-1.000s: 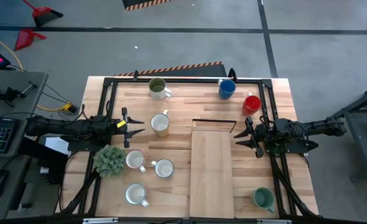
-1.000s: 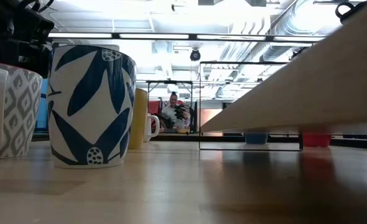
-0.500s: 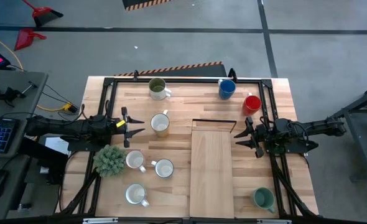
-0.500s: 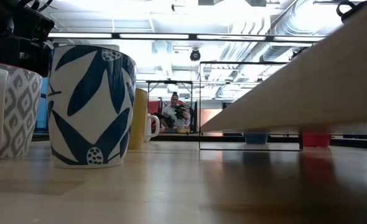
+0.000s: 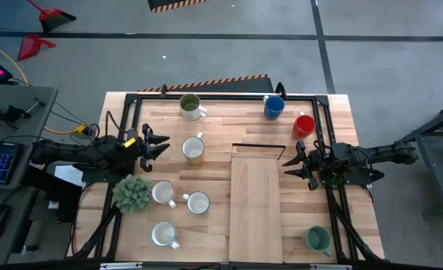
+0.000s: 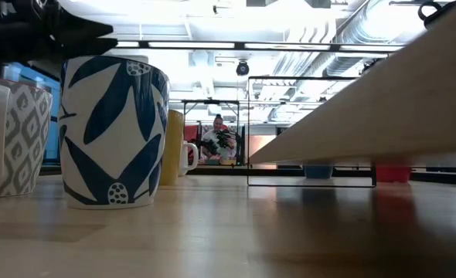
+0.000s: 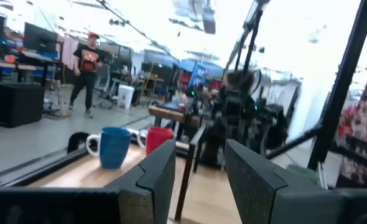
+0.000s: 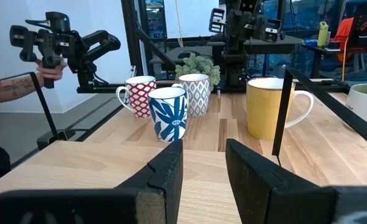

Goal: Place coffee mugs
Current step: Put the blue mug on the shelf

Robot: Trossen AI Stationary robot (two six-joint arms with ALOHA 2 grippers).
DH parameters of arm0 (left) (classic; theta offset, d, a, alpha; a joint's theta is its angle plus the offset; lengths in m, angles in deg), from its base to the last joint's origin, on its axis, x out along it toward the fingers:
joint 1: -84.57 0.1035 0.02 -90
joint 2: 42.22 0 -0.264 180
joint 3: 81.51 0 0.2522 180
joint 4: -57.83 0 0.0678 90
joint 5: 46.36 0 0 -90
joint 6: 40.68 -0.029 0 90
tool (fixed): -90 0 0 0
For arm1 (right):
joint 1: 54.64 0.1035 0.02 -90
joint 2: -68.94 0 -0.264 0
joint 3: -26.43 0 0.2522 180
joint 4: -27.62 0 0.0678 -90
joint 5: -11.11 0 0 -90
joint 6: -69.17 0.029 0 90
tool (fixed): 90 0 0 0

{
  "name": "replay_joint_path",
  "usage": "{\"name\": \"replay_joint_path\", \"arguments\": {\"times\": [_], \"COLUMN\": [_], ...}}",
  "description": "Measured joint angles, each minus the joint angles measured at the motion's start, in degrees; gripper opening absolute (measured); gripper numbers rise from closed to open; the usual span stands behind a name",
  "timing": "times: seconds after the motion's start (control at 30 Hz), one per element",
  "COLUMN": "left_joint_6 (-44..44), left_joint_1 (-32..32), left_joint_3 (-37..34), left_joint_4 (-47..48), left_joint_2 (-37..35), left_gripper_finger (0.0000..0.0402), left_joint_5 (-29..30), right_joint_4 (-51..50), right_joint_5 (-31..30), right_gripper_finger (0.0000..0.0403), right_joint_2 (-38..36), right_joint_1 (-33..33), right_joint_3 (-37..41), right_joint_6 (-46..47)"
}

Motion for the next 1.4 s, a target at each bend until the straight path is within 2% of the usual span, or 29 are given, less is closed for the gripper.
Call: {"name": "replay_joint_path", "arguments": {"times": [0.3, 0.5, 0.77, 1.3, 1.4], "left_joint_6": [-0.88, -1.02, 1.47, 3.04, 3.0], "left_joint_1": [-0.02, -0.01, -0.02, 0.0, -0.02], "left_joint_3": [0.0, -0.02, -0.07, -0.07, -0.09], "left_joint_4": [0.42, 0.34, -1.1, -0.69, -0.26], "left_joint_2": [0.0, 0.0, 0.0, 0.0, 0.02], "left_gripper_finger": [0.0129, 0.0129, 0.0129, 0.0129, 0.0129], "left_joint_5": [-0.55, 2.32, 2.58, 4.74, 4.26], "right_joint_4": [0.17, 0.15, 0.22, 0.35, 0.35], "right_joint_5": [0.0, -0.04, -6.21, -7.32, -7.34], "right_gripper_finger": [0.0108, 0.0108, 0.0108, 0.0108, 0.0108], "right_joint_2": [0.0, 0.01, 0.01, 0.02, 0.01], "right_joint_1": [-0.02, -0.01, -0.02, -0.02, 0.0], "right_joint_3": [0.0, 0.01, 0.01, 0.0, 0.01], "right_joint_6": [0.09, -2.85, -4.1, -3.93, -0.7]}}
